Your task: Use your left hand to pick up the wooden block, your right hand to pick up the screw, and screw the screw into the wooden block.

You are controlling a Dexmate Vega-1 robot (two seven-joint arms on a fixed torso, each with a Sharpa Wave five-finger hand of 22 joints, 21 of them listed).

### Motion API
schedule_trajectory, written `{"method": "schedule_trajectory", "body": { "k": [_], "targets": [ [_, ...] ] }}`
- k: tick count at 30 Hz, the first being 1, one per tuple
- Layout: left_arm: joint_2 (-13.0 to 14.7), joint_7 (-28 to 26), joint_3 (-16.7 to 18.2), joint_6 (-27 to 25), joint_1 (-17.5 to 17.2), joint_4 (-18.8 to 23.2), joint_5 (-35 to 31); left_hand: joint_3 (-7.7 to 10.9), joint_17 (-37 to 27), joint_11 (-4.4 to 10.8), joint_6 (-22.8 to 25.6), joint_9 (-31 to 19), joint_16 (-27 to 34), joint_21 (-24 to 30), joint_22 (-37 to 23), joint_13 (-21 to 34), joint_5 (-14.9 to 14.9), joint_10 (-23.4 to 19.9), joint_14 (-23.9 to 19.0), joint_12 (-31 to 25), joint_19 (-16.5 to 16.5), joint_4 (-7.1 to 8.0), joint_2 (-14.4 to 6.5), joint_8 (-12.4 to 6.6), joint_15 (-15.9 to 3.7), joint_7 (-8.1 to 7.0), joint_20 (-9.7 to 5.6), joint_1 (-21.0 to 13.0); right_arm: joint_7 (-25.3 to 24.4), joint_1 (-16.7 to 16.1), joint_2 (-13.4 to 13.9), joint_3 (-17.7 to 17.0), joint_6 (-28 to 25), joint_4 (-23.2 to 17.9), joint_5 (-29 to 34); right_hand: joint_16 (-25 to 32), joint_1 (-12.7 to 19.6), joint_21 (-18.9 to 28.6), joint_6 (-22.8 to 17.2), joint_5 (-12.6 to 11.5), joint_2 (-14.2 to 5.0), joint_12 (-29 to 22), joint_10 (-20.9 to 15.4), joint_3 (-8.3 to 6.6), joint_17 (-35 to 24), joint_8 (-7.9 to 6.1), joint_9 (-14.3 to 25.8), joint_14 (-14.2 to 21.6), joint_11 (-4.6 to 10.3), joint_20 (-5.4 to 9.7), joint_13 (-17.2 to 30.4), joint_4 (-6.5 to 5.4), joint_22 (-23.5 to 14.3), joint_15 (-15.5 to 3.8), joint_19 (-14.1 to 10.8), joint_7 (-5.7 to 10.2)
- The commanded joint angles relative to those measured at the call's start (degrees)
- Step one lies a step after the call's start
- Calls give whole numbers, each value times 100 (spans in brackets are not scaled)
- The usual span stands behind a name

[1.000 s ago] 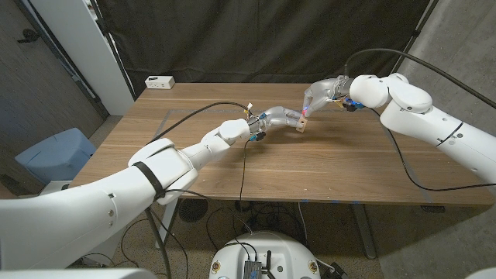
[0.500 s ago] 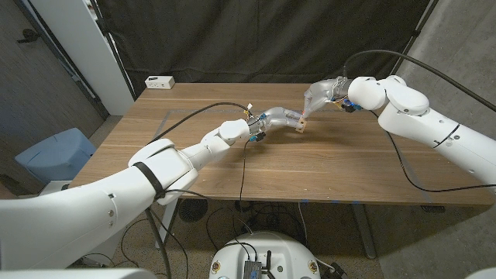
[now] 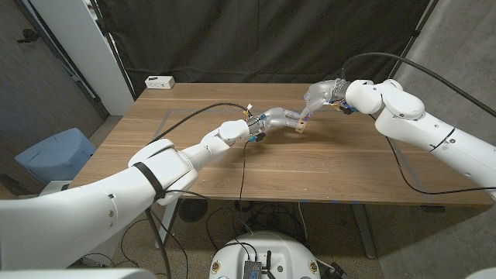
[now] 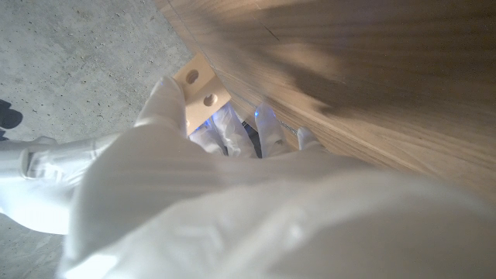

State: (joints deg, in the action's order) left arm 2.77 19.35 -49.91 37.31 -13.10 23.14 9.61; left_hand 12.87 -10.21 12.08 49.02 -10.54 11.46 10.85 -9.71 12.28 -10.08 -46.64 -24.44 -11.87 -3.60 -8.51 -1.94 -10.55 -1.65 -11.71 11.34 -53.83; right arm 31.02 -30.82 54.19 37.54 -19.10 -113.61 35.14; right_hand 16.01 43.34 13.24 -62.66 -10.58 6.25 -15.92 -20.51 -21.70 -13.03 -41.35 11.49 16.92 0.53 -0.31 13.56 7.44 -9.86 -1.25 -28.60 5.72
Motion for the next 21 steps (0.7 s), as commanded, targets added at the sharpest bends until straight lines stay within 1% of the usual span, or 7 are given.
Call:
{"method": "schedule_trajectory", "body": {
  "k": [1,2,5,9,10,17,21],
  "targets": [
    [20,17,11,50,-16,41,-1,27,-13,4,51,-23,12,26,-32,7,-27,15,-11,-7,-47,19,-60,-41,-14,18,16,-19,-357,-139,-88,-31,-114,-29,200,78,-93,36,-340,6,-10,-80,-224,85,-5,-130,19,159,58,22,-3,2,-17,-77,-188,-57],
    [21,17,9,53,-17,42,-5,27,-13,3,52,-23,12,25,-32,7,-27,13,-12,-8,-46,18,-59,-41,-14,19,18,-19,-381,-150,-102,-33,-144,-32,219,88,-99,44,-398,6,-12,-87,-259,94,-4,-145,10,194,69,24,-7,3,-17,-73,-230,-67],
    [18,15,14,55,-22,47,-3,28,-13,2,44,-23,13,25,-32,7,-28,19,-10,-6,-47,20,-64,-37,-8,19,20,-20,-489,-196,-127,-50,-175,-33,243,113,-124,47,-634,6,-18,-110,-388,126,-1,-217,-7,286,130,47,-23,6,-18,-144,-317,-109],
    [16,10,17,46,-24,49,-5,29,-14,2,41,-23,12,25,-32,7,-29,24,-9,-4,-48,20,-66,-37,-5,18,18,-21,-540,-215,-167,-48,-237,-32,271,140,-186,23,-843,9,16,-136,-523,178,3,-262,-44,388,173,54,-38,-1,-19,-170,-330,-162],
    [14,8,17,43,-22,47,-6,29,-14,2,39,-23,13,24,-32,7,-29,24,-10,-4,-46,20,-66,-36,-3,19,17,-21,-528,-212,-178,-40,-269,-35,285,140,-255,16,-942,12,46,-144,-578,217,5,-279,-61,407,167,60,-45,-19,-20,-172,-346,-206],
    [7,-1,15,30,-15,32,-11,29,-14,-1,49,-23,14,26,-32,7,-30,15,-13,-7,-52,20,-68,-40,-12,26,17,-22,-524,-220,-179,-47,-295,-34,249,149,-497,-8,-1023,24,110,-143,-657,326,8,-250,-96,478,166,64,-61,-103,-22,-156,-356,-234],
    [1,1,15,17,-13,21,-6,30,-14,0,50,-23,14,25,-32,7,-31,24,-12,-4,-53,20,-70,-39,-7,24,16,-23,-499,-220,-170,-50,-326,-42,233,131,-720,-37,-976,26,178,-117,-659,430,12,-186,-110,484,151,50,-73,-174,-24,-140,-337,-259]
  ]
}}
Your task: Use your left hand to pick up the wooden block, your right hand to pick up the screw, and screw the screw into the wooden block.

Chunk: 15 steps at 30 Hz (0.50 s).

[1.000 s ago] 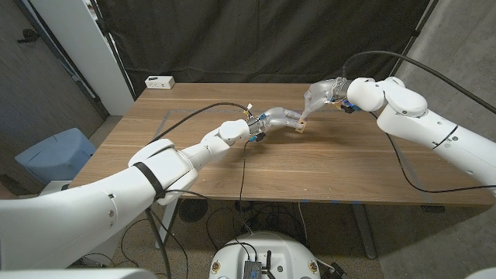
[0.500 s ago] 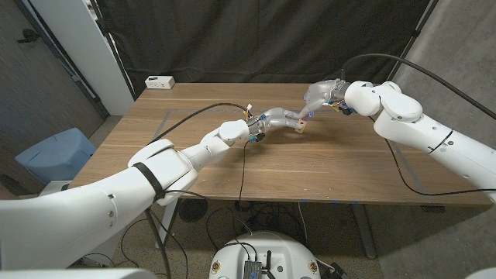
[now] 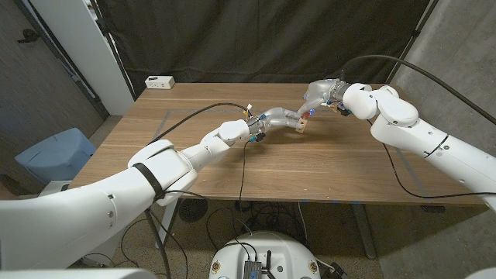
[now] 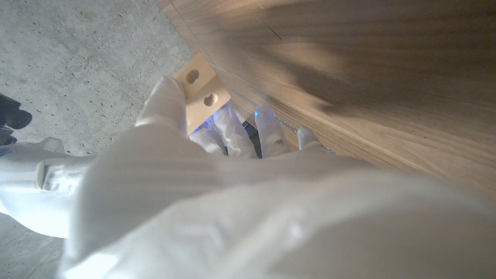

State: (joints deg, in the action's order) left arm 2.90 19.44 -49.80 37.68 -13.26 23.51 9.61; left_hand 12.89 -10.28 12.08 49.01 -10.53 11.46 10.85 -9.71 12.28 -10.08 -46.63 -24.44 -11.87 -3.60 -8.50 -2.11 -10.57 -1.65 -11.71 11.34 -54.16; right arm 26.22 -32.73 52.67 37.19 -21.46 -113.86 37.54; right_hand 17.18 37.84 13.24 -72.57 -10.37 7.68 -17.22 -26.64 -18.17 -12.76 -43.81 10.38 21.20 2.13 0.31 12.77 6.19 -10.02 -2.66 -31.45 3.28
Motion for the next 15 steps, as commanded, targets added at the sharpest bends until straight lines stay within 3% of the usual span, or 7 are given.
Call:
{"method": "schedule_trajectory", "body": {
  "k": [1,15],
  "targets": [
    [-12,-8,1,-23,7,-19,-10,29,-7,-1,49,-24,13,25,-32,7,-32,28,-10,-2,-53,19,-54,-37,-8,27,17,9,-2,-23,-17,-9,-108,-23,1,8,-243,-44,26,3,48,23,-45,107,-15,79,-1,54,-29,-17,3,-73,-9,25,-49,-28],
    [-20,-16,0,-77,26,-67,12,26,-5,3,43,-24,13,25,-32,7,-32,20,-13,-6,-56,17,-47,-34,-14,19,15,10,139,27,11,-10,-355,-114,-2,-70,-632,-130,423,-22,36,146,57,261,-17,301,39,-28,-212,-107,-15,-189,-12,134,61,-64]
  ]
}}
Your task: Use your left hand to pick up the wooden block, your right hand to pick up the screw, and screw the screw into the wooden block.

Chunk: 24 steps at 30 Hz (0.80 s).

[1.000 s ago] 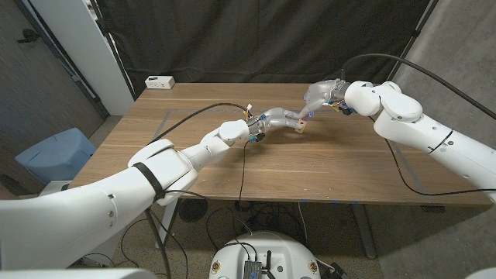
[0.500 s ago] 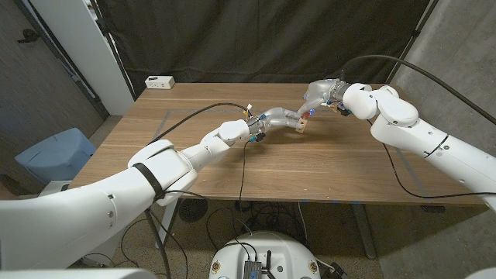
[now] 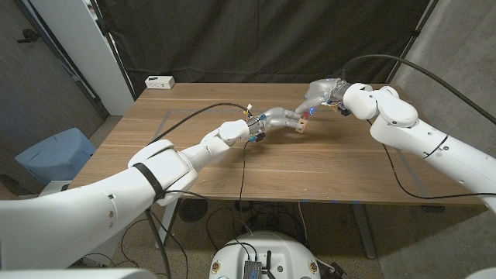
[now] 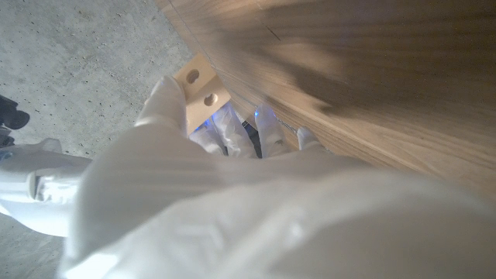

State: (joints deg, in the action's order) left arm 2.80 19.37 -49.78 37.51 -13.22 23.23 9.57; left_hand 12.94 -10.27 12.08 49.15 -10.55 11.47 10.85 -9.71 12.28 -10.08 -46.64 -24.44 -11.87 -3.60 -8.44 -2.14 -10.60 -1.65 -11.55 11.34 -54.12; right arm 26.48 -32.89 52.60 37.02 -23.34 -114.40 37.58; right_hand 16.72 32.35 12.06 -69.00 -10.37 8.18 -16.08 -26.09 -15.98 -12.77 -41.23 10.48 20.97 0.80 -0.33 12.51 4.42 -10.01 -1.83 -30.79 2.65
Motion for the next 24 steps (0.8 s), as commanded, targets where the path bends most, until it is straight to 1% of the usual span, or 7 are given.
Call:
{"method": "schedule_trajectory", "body": {
  "k": [1,7,10,13,16,20,24],
  "targets": [
    [-9,-11,-1,-64,23,-41,19,20,-6,3,33,-22,13,24,-32,7,-32,23,-12,-5,-55,12,-44,-32,-13,3,15,8,116,46,22,4,-173,-68,-12,-31,-109,-14,125,-23,-17,43,15,52,-17,57,51,-13,-91,-45,11,-20,-13,61,-4,7],
    [-16,-23,-9,-117,51,-75,27,19,-6,3,25,-22,11,23,-32,7,-31,25,-9,-4,-54,12,-41,-29,-16,-17,17,8,108,44,25,-45,-264,-119,-83,-70,-295,-58,498,-32,-51,118,88,114,-18,211,81,-47,-219,-99,10,-74,-11,126,85,-64],
    [-26,-25,-19,-152,71,-95,29,19,-6,3,32,-22,10,21,-32,7,-31,27,-6,-3,-50,14,-44,-32,-16,-1,20,10,81,34,43,-66,-269,-127,-132,-87,-348,-61,686,-36,-56,148,118,133,-13,295,83,-53,-238,-101,10,-84,-9,137,89,-91],
    [-35,-39,-27,-180,89,-108,34,18,-6,3,35,-22,10,21,-32,7,-31,27,-5,-3,-49,14,-43,-33,-17,3,21,11,18,-4,54,-122,-272,-133,-238,-134,-376,-77,1015,-46,-75,198,172,138,6,450,81,-88,-283,-117,12,-70,-6,170,130,-105],
    [-39,-46,-35,-203,107,-118,41,18,-6,3,32,-22,11,20,-32,7,-31,24,-8,-5,-48,14,-42,-32,-16,4,23,11,-147,-103,56,-247,-276,-146,-440,-146,-343,-67,1424,-52,-107,240,207,121,35,645,83,-18,-400,-131,16,-23,0,218,98,-161],
    [-41,-49,-44,-229,121,-126,51,16,-6,4,27,-22,12,18,-32,7,-31,23,-12,-5,-42,16,-41,-30,-18,3,22,14,-315,-180,78,-310,-318,-176,-560,-148,-286,-47,1690,-49,-137,248,165,97,76,797,85,110,-543,-144,21,38,15,306,-8,-263],
    [-34,-58,-47,-223,126,-126,61,16,-6,5,29,-22,11,16,-32,7,-31,23,-8,-5,-37,15,-40,-31,-20,6,22,13,-457,-235,86,-359,-380,-197,-677,-160,-288,-52,1823,-45,-162,257,164,93,83,872,85,119,-567,-141,22,45,20,319,-26,-292]
  ]
}}
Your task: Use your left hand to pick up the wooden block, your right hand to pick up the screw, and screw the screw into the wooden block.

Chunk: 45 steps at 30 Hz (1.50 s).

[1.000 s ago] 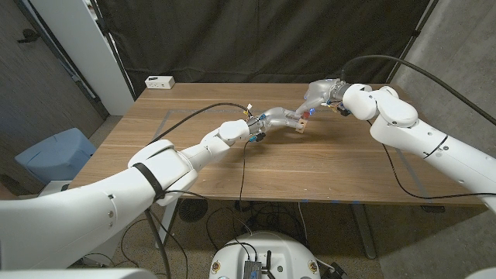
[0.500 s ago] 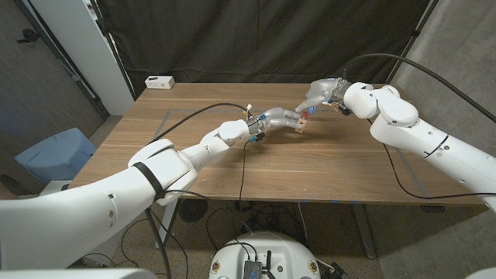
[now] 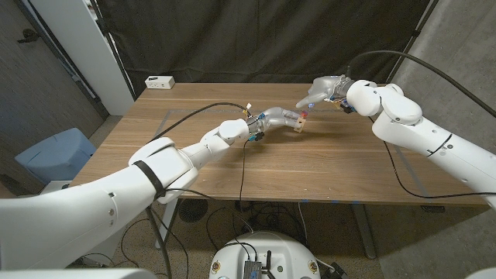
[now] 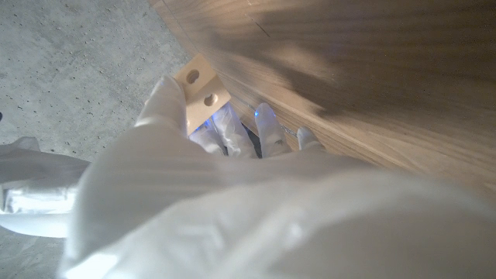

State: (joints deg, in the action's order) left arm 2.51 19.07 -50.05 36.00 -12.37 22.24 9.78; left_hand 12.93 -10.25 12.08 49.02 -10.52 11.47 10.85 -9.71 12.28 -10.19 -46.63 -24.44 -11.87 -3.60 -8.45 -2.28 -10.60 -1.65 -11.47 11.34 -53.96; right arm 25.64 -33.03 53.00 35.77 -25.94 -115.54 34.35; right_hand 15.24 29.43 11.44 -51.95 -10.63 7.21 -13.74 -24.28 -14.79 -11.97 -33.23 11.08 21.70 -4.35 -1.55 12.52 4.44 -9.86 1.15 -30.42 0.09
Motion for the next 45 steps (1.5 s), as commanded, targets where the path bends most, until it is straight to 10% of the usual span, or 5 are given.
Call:
{"method": "schedule_trajectory", "body": {
  "k": [1,45],
  "targets": [
    [-3,-42,-19,-62,40,-28,41,17,-8,4,42,-25,9,15,-32,7,-20,27,-4,-3,-35,16,-24,-31,-15,-2,20,-2,-406,-233,47,-249,-141,-86,-387,-16,8,9,131,-19,-74,27,-10,-29,5,82,25,43,-83,-20,21,46,5,22,-65,-30],
    [-134,-527,143,-208,129,-104,301,14,-10,9,43,-24,7,13,-34,5,-19,26,2,-3,-21,33,-41,-31,-26,-6,20,26,-3334,-1447,-500,-1518,-353,73,-3181,-211,34,-60,852,23,-314,123,188,-81,19,595,10,-234,-343,-277,54,121,4,316,114,-93]
  ]
}}
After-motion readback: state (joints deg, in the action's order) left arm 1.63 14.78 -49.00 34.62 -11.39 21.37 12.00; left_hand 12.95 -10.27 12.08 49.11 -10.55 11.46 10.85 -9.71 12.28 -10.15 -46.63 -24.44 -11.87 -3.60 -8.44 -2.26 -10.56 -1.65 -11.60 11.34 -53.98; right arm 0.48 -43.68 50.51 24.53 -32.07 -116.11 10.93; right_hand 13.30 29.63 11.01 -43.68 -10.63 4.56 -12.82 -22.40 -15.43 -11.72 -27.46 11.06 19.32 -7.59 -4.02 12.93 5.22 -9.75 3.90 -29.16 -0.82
